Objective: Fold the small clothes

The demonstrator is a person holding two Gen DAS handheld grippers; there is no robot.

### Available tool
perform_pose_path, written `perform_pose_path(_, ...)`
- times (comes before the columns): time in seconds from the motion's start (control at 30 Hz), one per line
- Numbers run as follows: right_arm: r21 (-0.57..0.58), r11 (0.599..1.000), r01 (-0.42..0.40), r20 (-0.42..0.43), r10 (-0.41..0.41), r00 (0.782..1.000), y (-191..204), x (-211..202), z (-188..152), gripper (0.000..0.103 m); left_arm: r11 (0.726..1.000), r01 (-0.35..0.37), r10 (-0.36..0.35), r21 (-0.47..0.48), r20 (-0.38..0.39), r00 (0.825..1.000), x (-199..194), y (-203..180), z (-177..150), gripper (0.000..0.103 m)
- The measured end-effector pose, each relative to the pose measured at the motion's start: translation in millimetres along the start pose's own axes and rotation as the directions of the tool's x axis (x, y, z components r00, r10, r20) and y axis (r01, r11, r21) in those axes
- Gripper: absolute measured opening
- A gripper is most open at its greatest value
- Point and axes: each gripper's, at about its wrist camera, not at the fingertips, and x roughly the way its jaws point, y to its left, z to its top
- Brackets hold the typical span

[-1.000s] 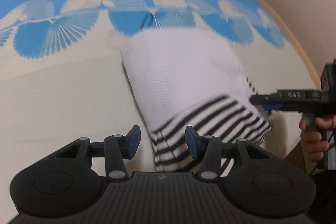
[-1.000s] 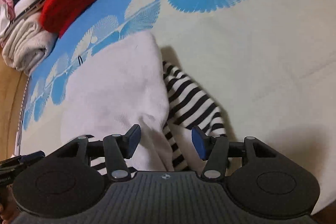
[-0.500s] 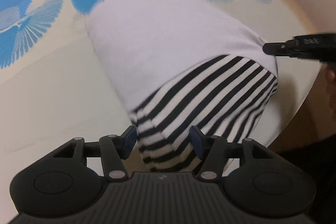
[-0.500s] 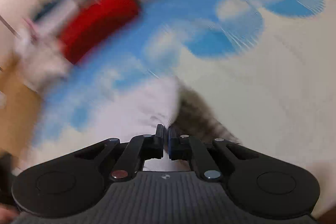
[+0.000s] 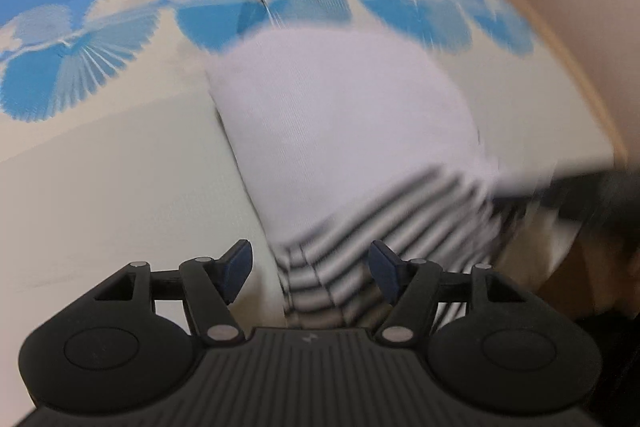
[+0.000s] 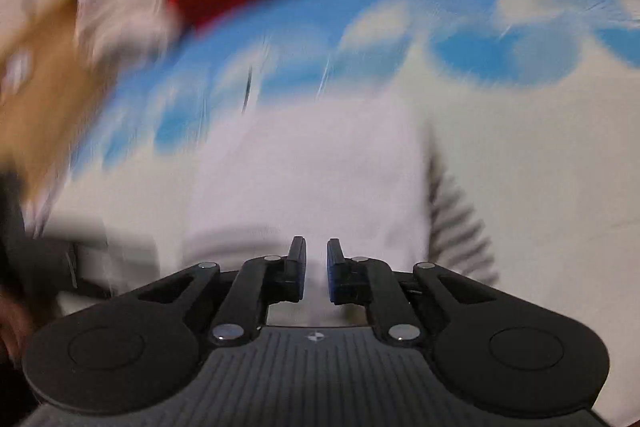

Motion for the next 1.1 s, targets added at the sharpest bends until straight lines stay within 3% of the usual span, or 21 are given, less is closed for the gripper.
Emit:
perform_pose_path(0.07,-0.137,0.985,0.109,-0.125,-0.126,0.984,8.5,28.7,-12.0,0.011,0.999,-0.005,0.007,-0.041,0.029,1.0,-0.6,3.8,6.6,0.07)
perform_pose_path(0.13,-0.193,0.97,0.144,-0.21,-0.185,0.96,8.3,49.3,-25.0,0.011,0.998,0.002,0.001,-0.059,0.049,0.999,1.5,3.6,12.8,0.07)
perform_pose_path(0.2,-0.192,0.971,0.142,-0.213,-0.182,0.96,9.9,52.1,-23.4,0.011,0.998,-0.038,0.039,-0.041,0.026,0.999,15.1,3.2,16.5,0.07)
perform_pose_path(0.27,-0.169,0.975,0.142,-0.215,-0.177,0.96,9.1,52.0,-22.0,0.011,0.994,-0.106,0.104,-0.026,-0.076,0.992,39.6,5.3,12.7,0.076)
perform_pose_path(0.37,-0.183,0.973,0.139,-0.211,-0.177,0.961,8.6,54.6,-22.8,0.011,0.991,-0.109,0.1,-0.077,-0.11,0.989,50.3,13.1,13.5,0.085)
perform_pose_path(0.5,-0.152,0.98,0.127,-0.2,-0.156,0.967,-0.9,49.9,-19.7,0.011,0.983,-0.02,0.014,-0.185,-0.032,0.999,44.1,32.7,18.3,0.084)
perform_pose_path(0.57,-0.068,0.994,0.087,-0.112,-0.094,0.989,-4.1,32.2,-6.9,0.012,0.97,0.047,-0.041,-0.238,0.029,0.999,39.2,42.3,23.0,0.083)
perform_pose_path(0.63,0.021,0.998,0.061,0.029,-0.062,0.998,-10.5,14.7,5.2,0.023,0.953,0.105,-0.084,-0.286,0.087,0.993,38.4,51.7,27.0,0.084)
perform_pose_path(0.7,0.102,0.992,0.074,0.133,-0.087,0.987,-18.9,4.5,14.1,0.049,0.933,0.135,-0.105,-0.335,0.107,0.989,43.6,57.0,29.5,0.085)
perform_pose_path(0.73,0.132,0.987,0.087,0.154,-0.107,0.982,-22.9,4.7,17.0,0.052,0.924,0.145,-0.114,-0.353,0.108,0.988,44.8,59.2,29.3,0.085)
perform_pose_path(1.0,0.226,0.948,0.224,0.022,-0.235,0.972,-52.8,54.6,27.6,0.063,0.86,0.226,-0.199,-0.458,0.108,0.974,74.8,75.8,37.6,0.09)
perform_pose_path(1.1,0.272,0.935,0.226,-0.051,-0.22,0.974,-64.1,71.8,23.8,0.063,0.832,0.25,-0.232,-0.495,0.098,0.968,95.0,84.1,42.8,0.091)
